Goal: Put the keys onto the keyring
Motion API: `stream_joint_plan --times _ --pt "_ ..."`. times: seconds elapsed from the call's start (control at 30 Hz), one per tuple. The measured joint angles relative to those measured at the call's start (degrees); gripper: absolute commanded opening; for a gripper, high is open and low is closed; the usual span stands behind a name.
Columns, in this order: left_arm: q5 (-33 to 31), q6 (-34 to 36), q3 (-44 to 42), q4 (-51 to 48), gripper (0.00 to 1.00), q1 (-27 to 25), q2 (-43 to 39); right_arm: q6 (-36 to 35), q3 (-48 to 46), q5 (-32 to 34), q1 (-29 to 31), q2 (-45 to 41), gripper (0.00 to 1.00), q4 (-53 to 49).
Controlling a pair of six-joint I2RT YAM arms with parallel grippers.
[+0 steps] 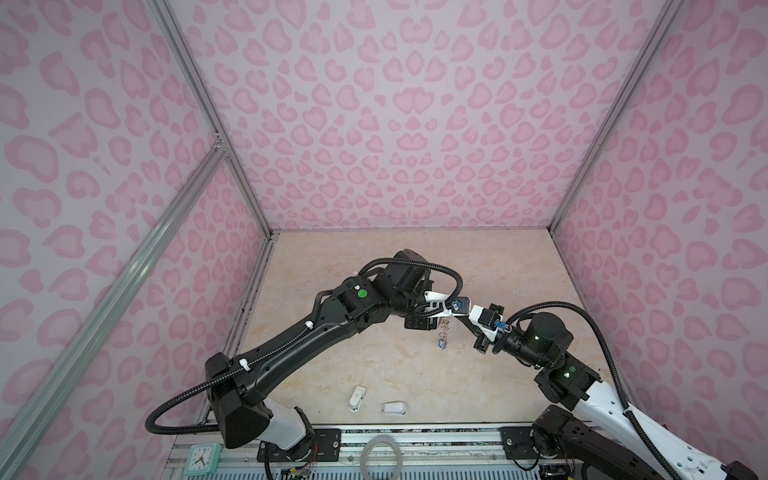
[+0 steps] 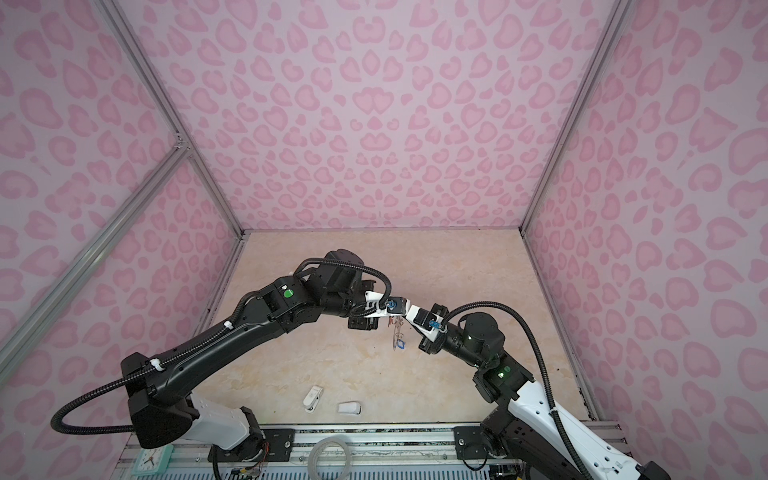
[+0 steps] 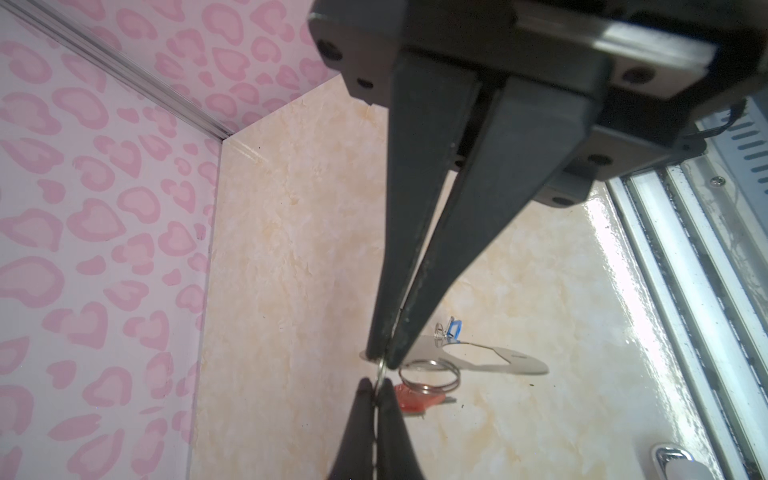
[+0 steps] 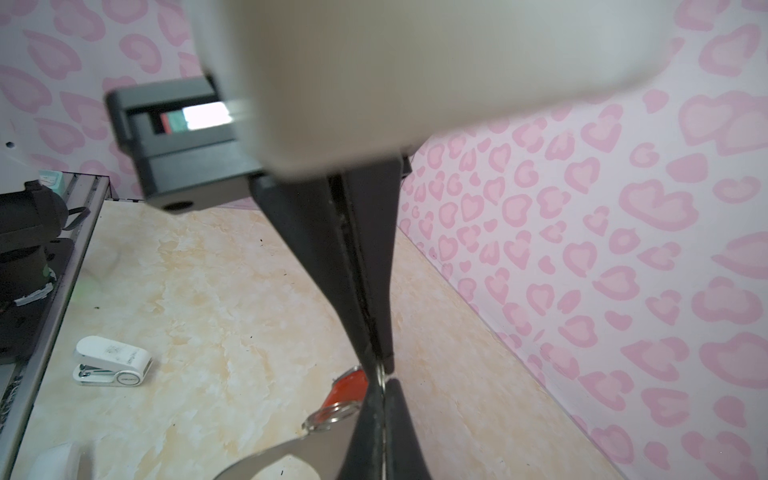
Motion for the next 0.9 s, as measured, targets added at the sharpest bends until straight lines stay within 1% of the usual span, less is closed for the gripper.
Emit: stream_joint_plan --times 0.07,0.2,0.23,0.3,0.33,0.57,0.9 --pt "0.8 0.0 -0.5 0.1 0.03 0.3 -0.4 0.1 -0.1 -0.2 0.0 -0.1 0.0 0.0" --pt "3.3 0.0 -1.4 0.5 0.03 1.0 -1.0 0.4 -1.0 -0.7 0.0 -0.9 0.0 0.6" --pt "3.7 0.0 -1.6 0.6 0.03 1.1 -1.0 0.4 -1.2 -0.9 -0.1 -1.2 0.02 0.8" --pt "4.8 0.0 -1.7 0.8 0.03 1.3 -1.1 0.9 -1.9 -1.0 -0.3 -1.9 0.12 1.6" --pt "5.3 0.0 -1.7 1.0 0.03 1.4 -1.1 1.0 -2.2 -1.0 -0.3 -2.3 0.14 1.7" --pt "7.4 0.0 -1.9 1.7 0.03 1.4 -1.2 2.3 -3.2 1.2 -0.8 -4.9 0.15 1.4" --pt "8.0 0.0 -1.9 1.6 0.03 1.4 -1.2 3.8 -2.8 -0.1 -0.9 -3.9 0.14 1.4"
